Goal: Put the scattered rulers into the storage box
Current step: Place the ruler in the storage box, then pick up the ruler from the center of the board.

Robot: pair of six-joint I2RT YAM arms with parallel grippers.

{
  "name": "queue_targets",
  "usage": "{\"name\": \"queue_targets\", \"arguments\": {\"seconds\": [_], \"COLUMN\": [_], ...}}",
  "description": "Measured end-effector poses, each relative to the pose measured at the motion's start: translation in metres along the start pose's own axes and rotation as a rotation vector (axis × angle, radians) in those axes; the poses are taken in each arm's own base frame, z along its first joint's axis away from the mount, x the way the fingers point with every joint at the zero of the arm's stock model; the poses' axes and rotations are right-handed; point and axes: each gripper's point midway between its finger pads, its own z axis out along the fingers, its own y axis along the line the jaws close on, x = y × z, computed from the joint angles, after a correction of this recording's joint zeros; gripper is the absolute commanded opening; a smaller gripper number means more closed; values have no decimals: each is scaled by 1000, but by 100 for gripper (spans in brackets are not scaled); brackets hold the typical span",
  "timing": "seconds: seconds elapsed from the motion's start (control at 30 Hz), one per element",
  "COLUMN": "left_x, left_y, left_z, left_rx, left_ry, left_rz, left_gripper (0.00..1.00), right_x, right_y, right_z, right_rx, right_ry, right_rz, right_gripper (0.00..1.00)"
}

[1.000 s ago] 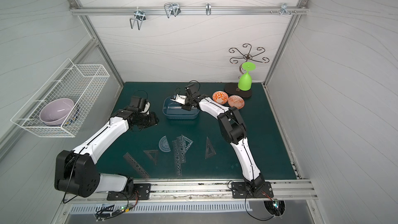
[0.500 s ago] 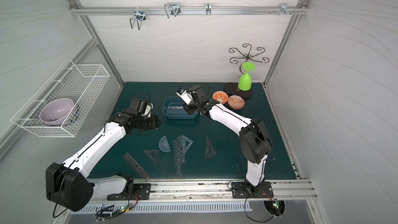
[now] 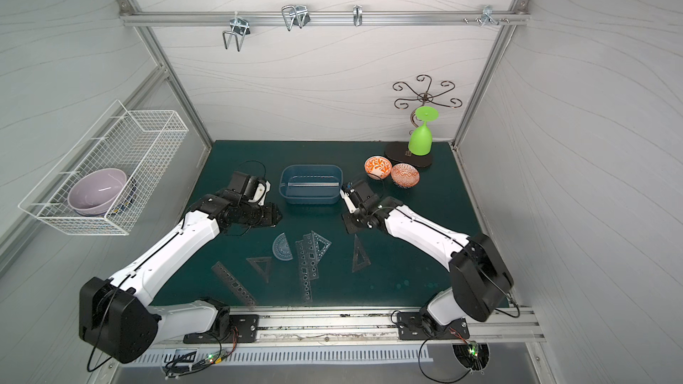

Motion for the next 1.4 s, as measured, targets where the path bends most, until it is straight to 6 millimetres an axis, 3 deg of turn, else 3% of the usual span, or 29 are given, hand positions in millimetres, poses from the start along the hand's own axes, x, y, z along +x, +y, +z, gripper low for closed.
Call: {"name": "queue_targets", "arguments": {"seconds": [0.13,0.33,0.77,1.4], "left_x": [1,2,4,5], "left_y": [1,3,5,6], "left_z": [4,8,9,11], "left_rx": [-6,-14,-24,-26], "left_ry": [13,24,29,35], "left_rz": [1,2,1,0], "left_gripper": [54,55,57,57], "right_x": [52,88,103,99], "right_y": [-6,-1,5,7], "right_z": [0,8,28,50], "right_rx": [21,45,112,139], "right_ry": [93,176,261,298], "right_rz": [81,142,229,249], "right_gripper": [47,47,44,37]}}
